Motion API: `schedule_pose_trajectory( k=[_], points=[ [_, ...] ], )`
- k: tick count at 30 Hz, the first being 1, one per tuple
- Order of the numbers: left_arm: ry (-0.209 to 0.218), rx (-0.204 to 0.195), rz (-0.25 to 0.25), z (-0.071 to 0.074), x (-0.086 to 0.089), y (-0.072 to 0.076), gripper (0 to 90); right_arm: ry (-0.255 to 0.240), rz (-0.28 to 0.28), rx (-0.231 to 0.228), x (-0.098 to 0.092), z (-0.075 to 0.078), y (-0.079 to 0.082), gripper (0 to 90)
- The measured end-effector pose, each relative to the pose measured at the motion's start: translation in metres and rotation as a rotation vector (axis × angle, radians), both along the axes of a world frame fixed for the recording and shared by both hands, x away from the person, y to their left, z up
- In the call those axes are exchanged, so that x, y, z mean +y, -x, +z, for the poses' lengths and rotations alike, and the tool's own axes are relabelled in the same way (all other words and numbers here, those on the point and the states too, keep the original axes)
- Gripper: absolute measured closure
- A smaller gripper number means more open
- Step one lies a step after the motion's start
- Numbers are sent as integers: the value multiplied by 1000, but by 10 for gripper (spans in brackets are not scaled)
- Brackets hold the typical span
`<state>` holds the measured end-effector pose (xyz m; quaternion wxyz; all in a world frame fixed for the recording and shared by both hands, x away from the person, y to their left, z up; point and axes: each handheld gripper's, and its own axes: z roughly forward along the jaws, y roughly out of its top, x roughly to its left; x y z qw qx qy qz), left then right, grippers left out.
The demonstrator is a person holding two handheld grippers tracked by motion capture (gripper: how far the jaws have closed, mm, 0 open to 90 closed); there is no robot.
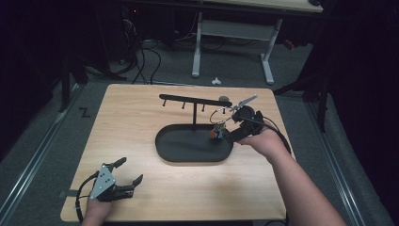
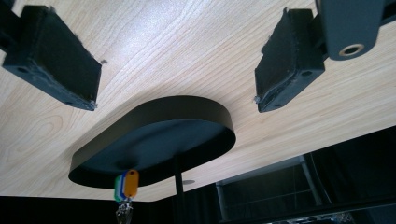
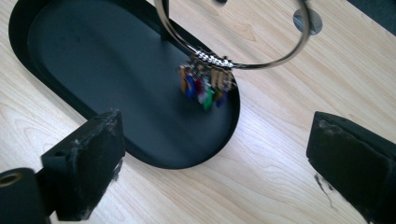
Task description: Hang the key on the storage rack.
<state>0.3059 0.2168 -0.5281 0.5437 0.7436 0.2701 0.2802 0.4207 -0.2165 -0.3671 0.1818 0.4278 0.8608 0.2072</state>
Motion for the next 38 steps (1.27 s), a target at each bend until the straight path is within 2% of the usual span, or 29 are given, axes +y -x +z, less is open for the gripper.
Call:
schedule_pose_trajectory(
  k=[4, 8, 10, 11, 12, 14, 17, 21, 23, 24, 25, 26, 27, 28, 30, 31, 32, 34, 38],
  points=[
    [1, -1, 0, 0, 0, 0, 150, -26, -7, -16, -2, -16, 9, 27],
    [-2, -2, -1, 0, 0, 0, 150, -57, 6, -73, -5, -36, 19, 21],
    [-3, -1, 0, 0, -1, 0, 150, -93, 4, -82, -7, -47, 25, 21],
    [-3, -1, -1, 0, -1, 0, 150, -83, 14, -109, -8, -59, 31, 21],
    [-3, -1, 0, 0, -1, 0, 150, -83, 14, -109, -8, -59, 31, 21],
    [-2, -1, 1, 0, -1, 0, 150, -79, 11, -133, -10, -74, 40, 24],
    [-4, -2, 1, 0, -1, 0, 150, -133, -3, -150, -14, -93, 51, 63],
    [-6, -4, 3, 0, -1, 0, 150, -202, -73, -166, -25, -120, 63, 145],
    [-5, -6, 3, 0, -1, 0, 150, -220, -94, -203, -29, -133, 77, 145],
    [-5, -7, 3, 0, -1, 0, 150, -229, -105, -237, -31, -139, 87, 145],
    [-6, -6, 3, 0, -1, 0, 150, -255, -110, -286, -34, -147, 99, 147],
    [-6, -4, 5, 0, -1, 0, 150, -266, -91, -339, -36, -154, 109, 147],
    [-8, -3, 8, 0, -1, 0, 150, -269, -61, -321, -37, -153, 111, 146],
    [-9, -5, 6, 0, -1, 0, 150, -287, -25, -281, -42, -149, 111, 147],
    [-7, -3, 7, 0, -1, 0, 150, -316, -77, -314, -50, -148, 110, 155],
    [-6, 2, 12, 0, -1, -1, 150, -327, -115, -304, -53, -149, 108, 154],
    [-6, 3, 13, 0, -1, -1, 150, -315, -136, -298, -55, -150, 107, 154],
    [-8, 2, 7, 0, -2, -1, 150, -295, -133, -307, -55, -152, 106, 154],
    [-3, 2, 5, 0, -1, -1, 150, -284, -148, -286, -55, -155, 106, 154]
  ],
)
